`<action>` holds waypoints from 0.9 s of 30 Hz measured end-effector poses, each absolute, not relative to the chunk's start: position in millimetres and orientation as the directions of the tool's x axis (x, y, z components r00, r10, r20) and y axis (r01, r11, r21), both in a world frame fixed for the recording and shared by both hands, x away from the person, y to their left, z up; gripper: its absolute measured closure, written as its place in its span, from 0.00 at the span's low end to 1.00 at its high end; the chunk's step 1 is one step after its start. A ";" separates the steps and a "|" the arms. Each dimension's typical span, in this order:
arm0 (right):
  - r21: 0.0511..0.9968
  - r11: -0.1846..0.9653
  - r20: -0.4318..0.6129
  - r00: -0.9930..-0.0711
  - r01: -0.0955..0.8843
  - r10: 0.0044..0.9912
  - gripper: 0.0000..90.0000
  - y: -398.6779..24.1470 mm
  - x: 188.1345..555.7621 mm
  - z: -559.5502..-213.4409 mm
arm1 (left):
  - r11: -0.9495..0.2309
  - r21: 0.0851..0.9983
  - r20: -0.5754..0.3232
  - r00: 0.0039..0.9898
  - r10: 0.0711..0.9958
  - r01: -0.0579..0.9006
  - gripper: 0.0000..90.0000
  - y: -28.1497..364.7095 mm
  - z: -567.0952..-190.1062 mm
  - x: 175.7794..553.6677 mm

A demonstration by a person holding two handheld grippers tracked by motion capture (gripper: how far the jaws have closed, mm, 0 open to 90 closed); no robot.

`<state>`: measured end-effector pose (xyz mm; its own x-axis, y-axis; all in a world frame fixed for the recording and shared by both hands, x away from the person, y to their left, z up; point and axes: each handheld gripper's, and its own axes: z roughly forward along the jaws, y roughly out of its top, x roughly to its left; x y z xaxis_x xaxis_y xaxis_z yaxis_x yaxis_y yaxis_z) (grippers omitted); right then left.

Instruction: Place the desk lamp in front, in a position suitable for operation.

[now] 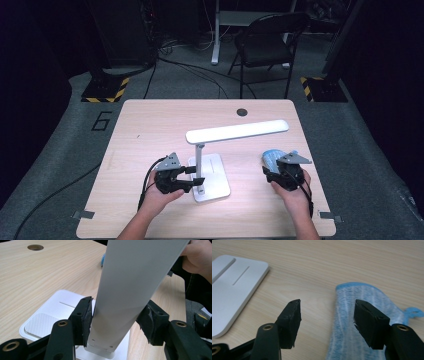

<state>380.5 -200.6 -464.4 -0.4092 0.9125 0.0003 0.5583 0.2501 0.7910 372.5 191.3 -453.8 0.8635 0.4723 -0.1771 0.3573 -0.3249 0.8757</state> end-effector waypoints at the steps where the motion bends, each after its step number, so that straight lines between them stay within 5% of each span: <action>1: 0.791 0.256 -0.013 -0.404 0.555 0.915 0.43 -203.5 381.4 -463.8 | -0.323 0.874 -0.183 0.862 0.473 0.363 0.52 191.0 -453.8 372.2; 21: 0.721 0.206 -0.018 -0.279 0.661 0.960 0.46 -228.4 401.3 -500.2 | -0.318 0.881 -0.174 0.864 0.472 0.351 0.51 191.6 -450.6 373.1; 27: 0.696 0.237 -0.036 -0.296 0.678 0.954 0.57 -224.6 402.3 -503.3 | -0.322 0.883 -0.169 0.872 0.460 0.341 0.50 193.2 -441.6 373.1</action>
<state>402.3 -224.6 -503.3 -0.2964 0.9544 -0.0361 0.6782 0.2369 0.6957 373.1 193.2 -441.6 0.8716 0.4603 -0.1686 0.3409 -0.3222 0.8832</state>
